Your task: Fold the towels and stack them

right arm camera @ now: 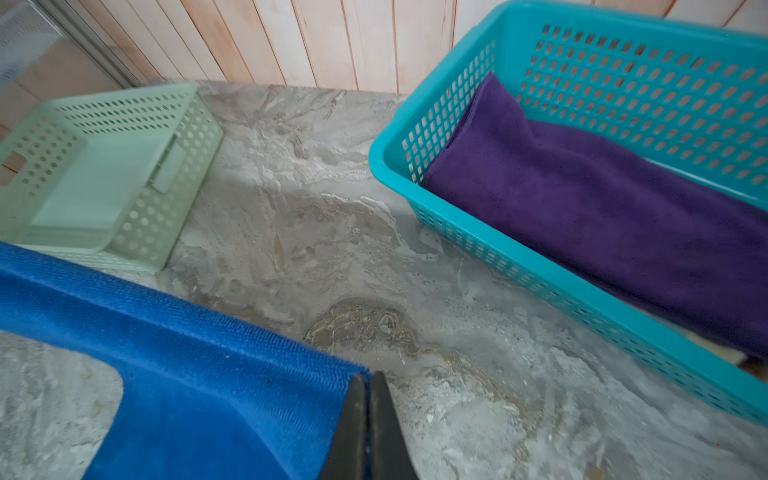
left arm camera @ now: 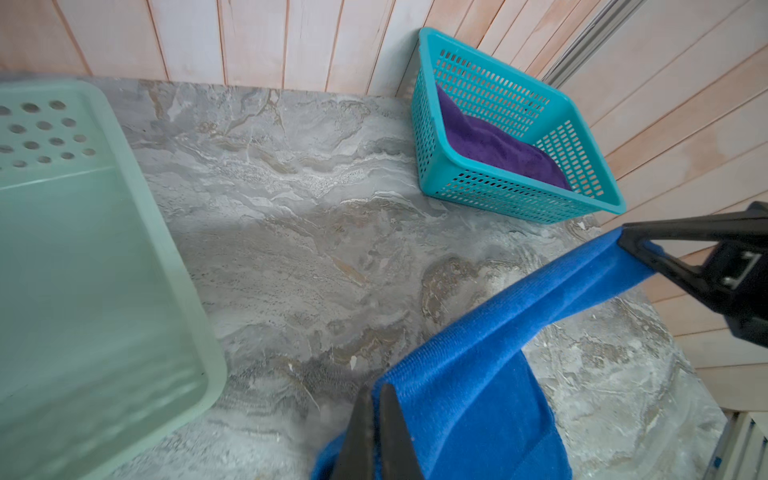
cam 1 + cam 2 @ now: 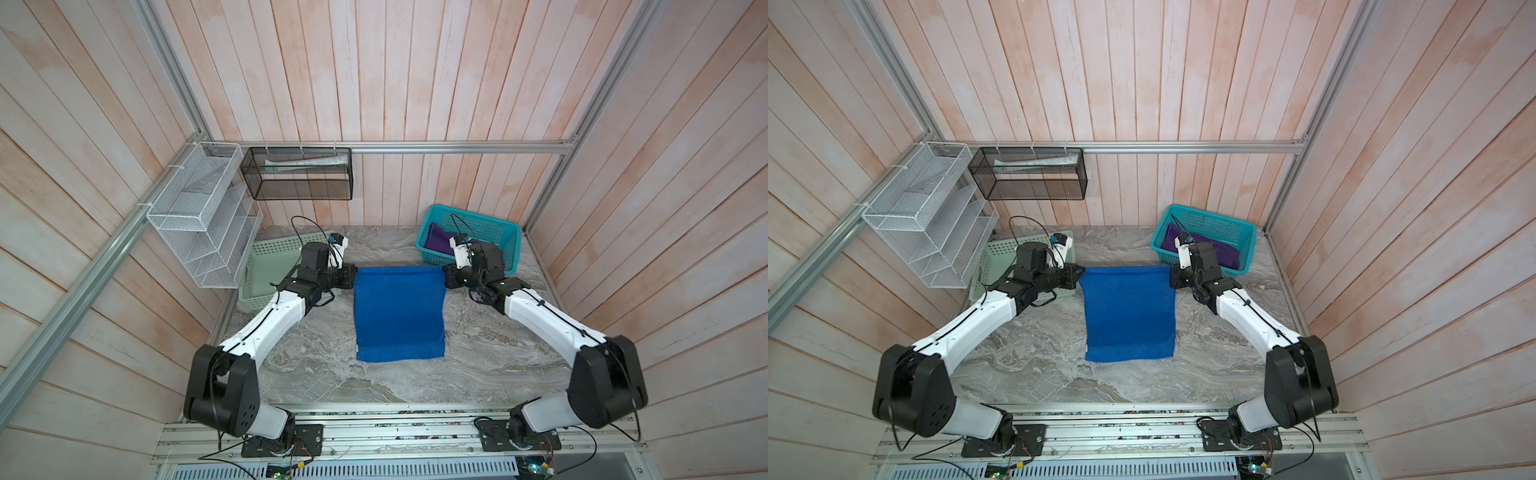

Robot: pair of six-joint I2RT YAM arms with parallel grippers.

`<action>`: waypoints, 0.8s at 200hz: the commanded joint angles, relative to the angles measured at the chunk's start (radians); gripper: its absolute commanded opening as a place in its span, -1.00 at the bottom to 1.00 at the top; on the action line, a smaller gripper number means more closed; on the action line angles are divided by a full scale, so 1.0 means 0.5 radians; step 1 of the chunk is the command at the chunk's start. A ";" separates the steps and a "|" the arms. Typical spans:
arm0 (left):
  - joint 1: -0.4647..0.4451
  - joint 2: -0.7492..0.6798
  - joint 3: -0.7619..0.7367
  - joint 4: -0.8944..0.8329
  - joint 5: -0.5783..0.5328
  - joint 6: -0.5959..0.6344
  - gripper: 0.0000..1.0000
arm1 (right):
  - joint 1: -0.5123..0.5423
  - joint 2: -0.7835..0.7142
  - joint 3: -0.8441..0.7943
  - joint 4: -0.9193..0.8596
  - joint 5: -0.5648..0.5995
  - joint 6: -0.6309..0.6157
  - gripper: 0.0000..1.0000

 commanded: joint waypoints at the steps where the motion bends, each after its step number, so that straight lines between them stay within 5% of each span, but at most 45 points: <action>1: 0.023 0.062 0.054 0.330 0.164 0.007 -1.00 | -0.013 0.093 0.125 0.125 -0.136 -0.111 -1.00; 46: 0.023 -0.152 -0.323 0.486 0.210 0.044 -1.00 | 0.024 -0.107 -0.204 0.162 -0.169 -0.028 -1.00; 102: -0.039 -0.515 -1.130 0.827 0.235 -0.234 -1.00 | 0.146 -0.451 -0.860 0.275 -0.155 0.290 -1.00; 160: -0.102 -0.563 -1.452 0.912 0.178 -0.355 -1.00 | 0.229 -0.530 -1.118 0.336 -0.120 0.460 -1.00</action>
